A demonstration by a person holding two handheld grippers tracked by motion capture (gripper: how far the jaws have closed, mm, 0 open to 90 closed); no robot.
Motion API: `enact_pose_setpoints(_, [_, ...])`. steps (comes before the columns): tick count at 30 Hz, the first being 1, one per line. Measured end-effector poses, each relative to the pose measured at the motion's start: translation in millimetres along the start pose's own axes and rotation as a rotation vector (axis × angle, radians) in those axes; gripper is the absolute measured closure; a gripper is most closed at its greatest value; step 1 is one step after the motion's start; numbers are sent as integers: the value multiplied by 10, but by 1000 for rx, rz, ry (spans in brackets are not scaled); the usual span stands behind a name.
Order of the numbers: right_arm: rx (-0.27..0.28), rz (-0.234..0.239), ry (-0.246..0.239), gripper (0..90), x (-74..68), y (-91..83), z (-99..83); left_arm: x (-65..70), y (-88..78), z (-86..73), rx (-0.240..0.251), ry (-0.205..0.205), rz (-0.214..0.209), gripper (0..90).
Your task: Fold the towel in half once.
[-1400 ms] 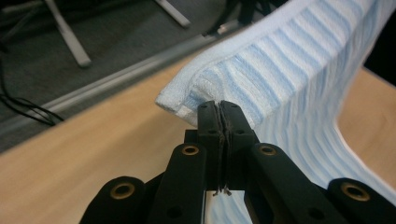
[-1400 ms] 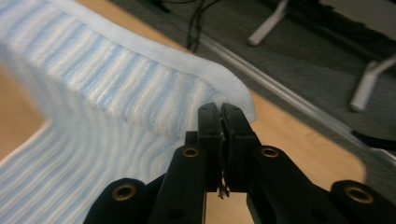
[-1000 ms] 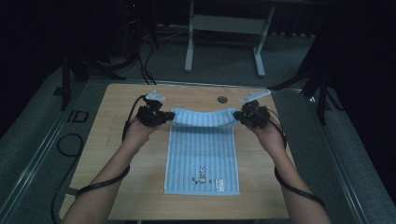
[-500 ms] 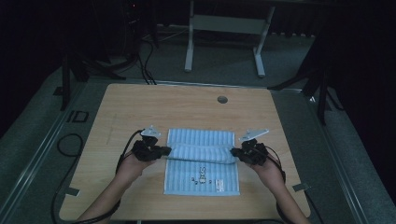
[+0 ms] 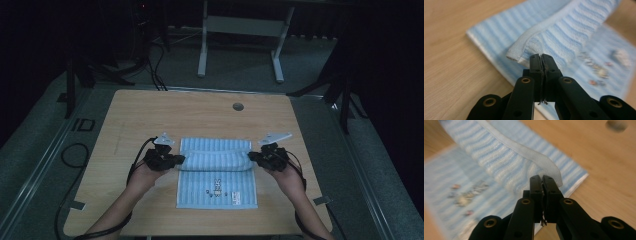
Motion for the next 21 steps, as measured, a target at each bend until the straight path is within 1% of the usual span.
enact_pose_setpoints(1, [29,-2,2,871,-40,-140,-5,115,-63,-42,-7,30,-11,866])
enact_pose_setpoints(2, [57,2,-7,859,-106,-289,-46,214,-115,-111,-23,55,-3,837])
enact_pose_setpoints(3, [79,20,-13,827,-191,-417,-122,283,-152,-199,-51,48,-6,750])
enact_pose_setpoints(4, [66,42,-9,754,-254,-505,-239,331,-170,-273,-73,40,-26,639])
enact_pose_setpoints(5, [66,42,-9,754,-254,-505,-239,331,-170,-273,-73,40,-26,566])
enact_pose_setpoints(6, [41,59,1,680,-289,-544,-346,437,-205,-506,-134,22,-87,566])
enact_pose_setpoints(7, [-18,45,38,608,-314,-611,-682,458,-214,-573,-149,37,-81,467])
enact_pose_setpoints(8, [-45,37,65,583,-301,-618,-791,487,-219,-622,-160,49,-92,465])
enact_pose_setpoints(9, [-72,52,75,560,-299,-621,-877,501,-215,-655,-180,65,-97,440])
enact_pose_setpoints(10, [-77,56,77,557,-299,-623,-929,510,-204,-665,-179,91,-88,424])
enact_pose_setpoints(11, [-76,57,91,557,-292,-614,-953,512,-188,-659,-170,112,-89,424])
enact_pose_setpoints(12, [-84,72,98,552,-296,-594,-965,511,-157,-649,-175,108,-100,424])
enact_pose_setpoints(13, [-90,74,87,542,-304,-569,-963,498,-117,-631,-172,120,-93,424])
enact_pose_setpoints(14, [-92,68,80,538,-313,-542,-948,470,-71,-613,-177,123,-89,424])
enact_pose_setpoints(15, [-94,80,79,523,-324,-506,-926,433,-15,-593,-181,110,-92,424])
enact_pose_setpoints(16, [-101,100,85,517,-344,-464,-906,388,41,-569,-175,107,-86,424])
enact_pose_setpoints(17, [-105,108,82,513,-370,-417,-891,337,99,-546,-171,93,-81,424])
enact_pose_setpoints(18, [-113,121,70,498,-407,-365,-888,289,163,-528,-178,73,-79,424])
enact_pose_setpoints(19, [-130,134,56,493,-449,-309,-899,256,229,-517,-187,70,-80,424])
enact_pose_setpoints(21, [-164,125,17,592,-500,-204,-949,191,362,-508,-222,87,-65,424])
Point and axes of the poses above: each handheld gripper's, and its own axes: y roughly forward along the jaws, z roughly out of its top, x roughly to its right, the point moved 7 cm from there along y, roughly forward along the jaws, and after that the axes turned 5 degrees about -z, right-handed, at the moved point
